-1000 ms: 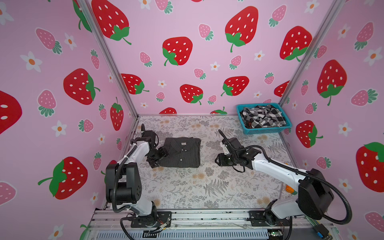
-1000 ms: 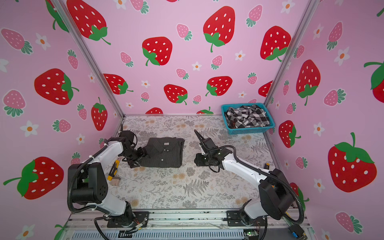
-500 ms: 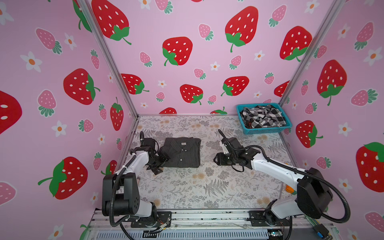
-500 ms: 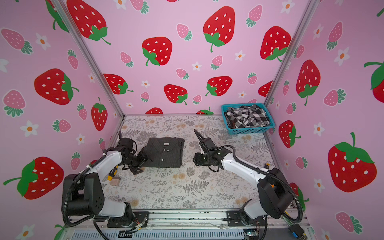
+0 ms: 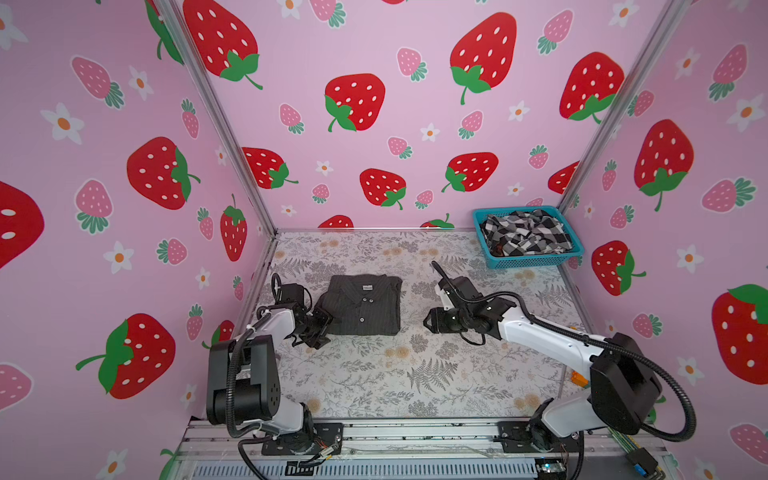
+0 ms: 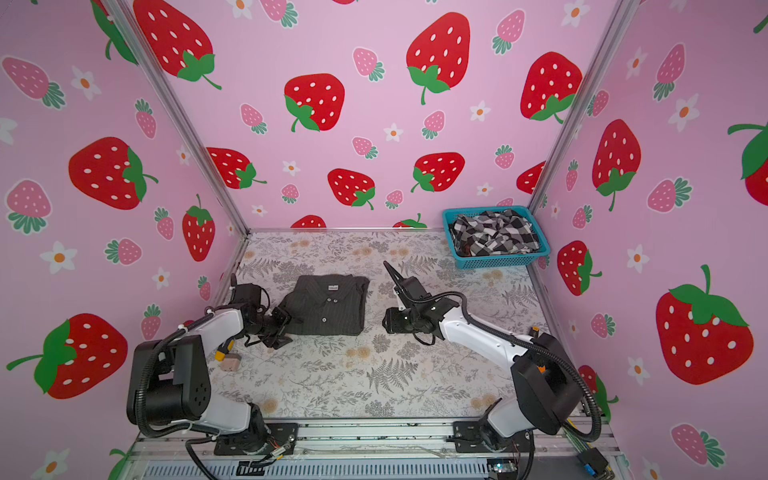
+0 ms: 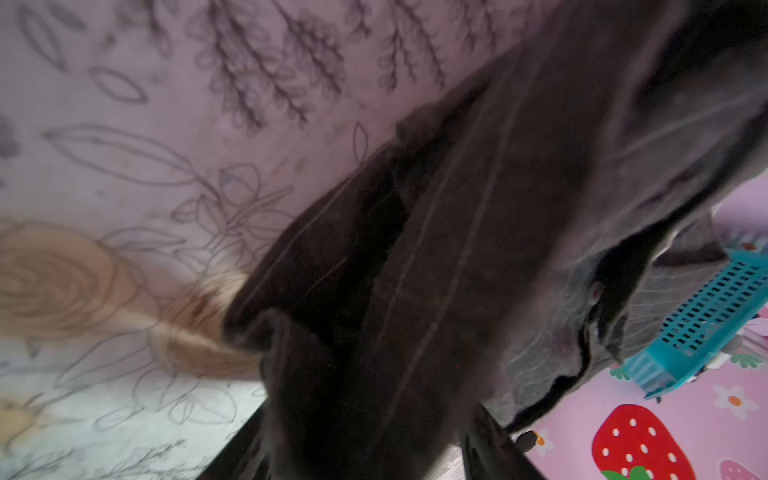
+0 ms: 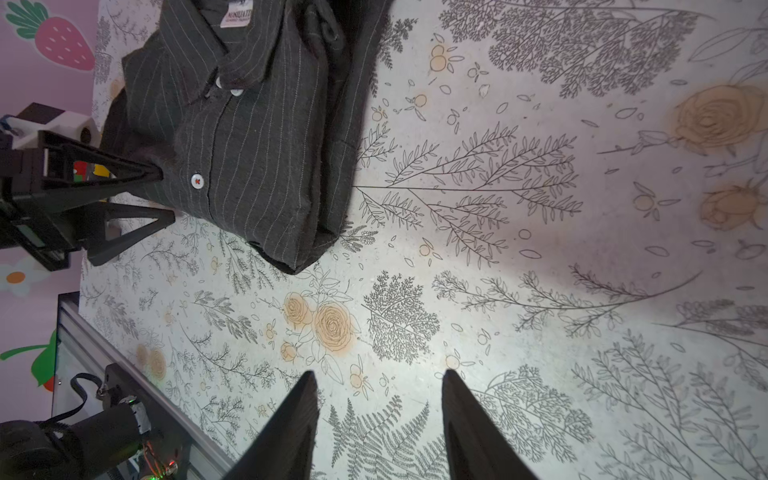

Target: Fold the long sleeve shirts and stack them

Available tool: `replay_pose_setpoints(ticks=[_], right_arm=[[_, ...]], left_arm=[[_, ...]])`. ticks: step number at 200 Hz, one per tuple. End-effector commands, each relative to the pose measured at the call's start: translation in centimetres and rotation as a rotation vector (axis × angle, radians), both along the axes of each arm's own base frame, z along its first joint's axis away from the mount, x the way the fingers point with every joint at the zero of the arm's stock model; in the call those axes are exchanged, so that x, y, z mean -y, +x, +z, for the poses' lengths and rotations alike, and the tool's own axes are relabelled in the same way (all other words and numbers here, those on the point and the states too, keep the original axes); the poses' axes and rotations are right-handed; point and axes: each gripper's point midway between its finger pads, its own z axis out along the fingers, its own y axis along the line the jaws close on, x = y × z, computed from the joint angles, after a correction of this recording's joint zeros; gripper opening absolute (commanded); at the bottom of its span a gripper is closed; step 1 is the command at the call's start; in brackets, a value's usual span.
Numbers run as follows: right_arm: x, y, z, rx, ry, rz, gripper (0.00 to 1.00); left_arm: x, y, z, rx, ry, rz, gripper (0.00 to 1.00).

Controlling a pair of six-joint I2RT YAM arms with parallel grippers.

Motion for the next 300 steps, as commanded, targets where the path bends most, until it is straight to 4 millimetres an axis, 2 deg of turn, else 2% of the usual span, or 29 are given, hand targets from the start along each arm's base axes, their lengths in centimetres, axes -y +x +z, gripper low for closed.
replay_pose_setpoints(ticks=[1, 20, 54, 89, 130, 158, 209, 225, 246, 271, 300], right_arm=[[-0.3, -0.6, -0.3, -0.024, 0.007, 0.000, 0.51], [-0.2, -0.9, -0.6, -0.031, 0.003, 0.000, 0.51], [-0.7, -0.5, -0.3, -0.017, 0.016, 0.003, 0.51], [-0.9, -0.4, -0.5, -0.019, 0.012, 0.006, 0.51], [-0.6, 0.0, -0.4, -0.002, -0.007, -0.011, 0.51], [-0.7, 0.0, -0.7, -0.011, -0.007, -0.009, 0.51], [-0.7, -0.2, 0.1, 0.007, 0.009, 0.003, 0.51], [-0.4, -0.3, 0.1, 0.006, 0.005, 0.001, 0.51], [-0.2, -0.6, -0.1, 0.002, 0.007, -0.005, 0.51], [-0.2, -0.5, -0.2, 0.003, 0.005, -0.006, 0.51], [-0.3, -0.4, 0.0, 0.007, 0.004, -0.007, 0.51]], left_arm=[[0.1, 1.3, -0.3, 0.029, -0.032, 0.010, 0.63], [0.0, 1.7, -0.9, 0.035, -0.026, 0.005, 0.64], [0.4, 2.1, -2.4, 0.011, -0.057, 0.004, 0.56], [0.6, 2.1, -2.2, 0.017, -0.060, -0.008, 0.57], [-1.2, -0.8, -1.0, -0.070, 0.087, -0.049, 0.72], [-2.1, -1.7, -0.4, -0.072, 0.145, -0.058, 0.72], [-1.5, 1.0, -1.4, -0.039, 0.064, -0.038, 0.56], [-1.5, 2.0, -1.4, -0.023, 0.065, -0.043, 0.53], [-1.7, 3.3, -1.1, -0.008, 0.065, -0.054, 0.43], [-2.9, 5.2, 0.0, 0.020, 0.086, -0.039, 0.31], [-5.3, 7.6, 1.2, 0.041, 0.104, 0.015, 0.10]])
